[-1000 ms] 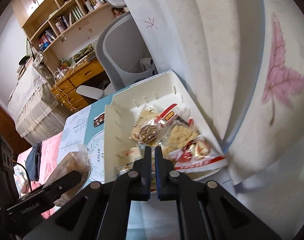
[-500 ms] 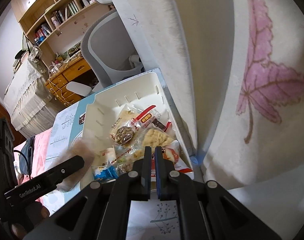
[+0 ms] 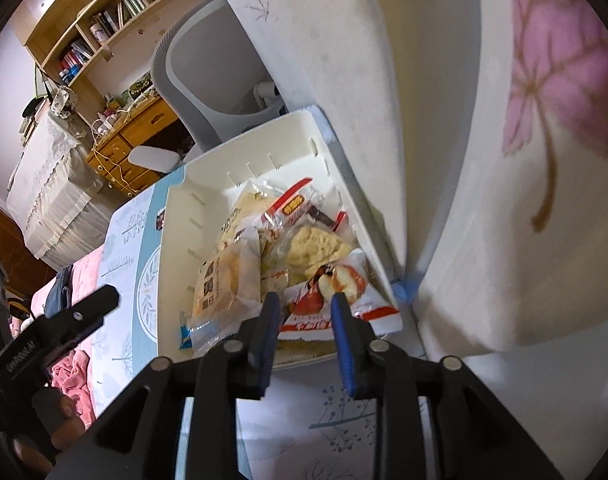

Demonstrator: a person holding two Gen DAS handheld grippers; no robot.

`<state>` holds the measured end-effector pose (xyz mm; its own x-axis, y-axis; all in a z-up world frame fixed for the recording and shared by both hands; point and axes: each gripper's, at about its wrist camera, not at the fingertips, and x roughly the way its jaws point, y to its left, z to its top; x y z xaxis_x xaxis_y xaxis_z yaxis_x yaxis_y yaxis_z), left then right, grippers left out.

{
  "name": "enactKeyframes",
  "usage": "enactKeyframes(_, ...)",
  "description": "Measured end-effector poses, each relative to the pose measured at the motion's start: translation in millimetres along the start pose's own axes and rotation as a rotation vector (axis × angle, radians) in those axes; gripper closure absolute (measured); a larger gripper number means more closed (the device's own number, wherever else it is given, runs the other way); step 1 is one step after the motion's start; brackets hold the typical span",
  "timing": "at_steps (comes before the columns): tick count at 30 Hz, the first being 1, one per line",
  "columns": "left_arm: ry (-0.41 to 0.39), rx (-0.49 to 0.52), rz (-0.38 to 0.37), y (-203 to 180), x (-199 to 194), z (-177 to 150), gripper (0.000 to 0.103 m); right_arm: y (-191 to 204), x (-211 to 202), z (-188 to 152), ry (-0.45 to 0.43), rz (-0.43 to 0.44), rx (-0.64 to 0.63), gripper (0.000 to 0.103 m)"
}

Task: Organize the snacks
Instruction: 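Move left tool back to the dark red sachet on the table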

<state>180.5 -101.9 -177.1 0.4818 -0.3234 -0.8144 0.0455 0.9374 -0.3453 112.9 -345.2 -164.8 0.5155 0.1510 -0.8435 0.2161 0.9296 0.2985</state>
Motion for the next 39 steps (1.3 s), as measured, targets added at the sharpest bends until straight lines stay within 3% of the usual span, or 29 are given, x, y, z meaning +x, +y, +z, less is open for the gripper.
enactKeyframes(6,-0.005,0.056,0.06,25,-10,13,0.008,11,16,-13,0.067,-0.005,0.016,0.068)
enactKeyframes(10,-0.024,0.163,0.138,39,-14,28,0.008,20,21,-21,0.09,-0.01,0.032,0.067)
enactKeyframes(14,-0.006,0.241,0.158,54,-12,46,0.008,32,27,-25,0.107,-0.02,0.038,0.066)
enactKeyframes(19,0.019,0.375,0.15,68,-9,74,0.008,47,34,-25,0.11,-0.049,0.056,0.065)
enactKeyframes(22,0.043,0.485,0.147,75,-3,92,0.008,57,40,-24,0.103,-0.08,0.072,0.056)
enactKeyframes(26,0.071,0.607,0.13,82,12,115,0.008,65,48,-21,0.09,-0.119,0.103,0.055)
enactKeyframes(39,0.151,0.919,0.044,94,107,172,0.008,90,84,-9,0.091,-0.219,0.265,0.052)
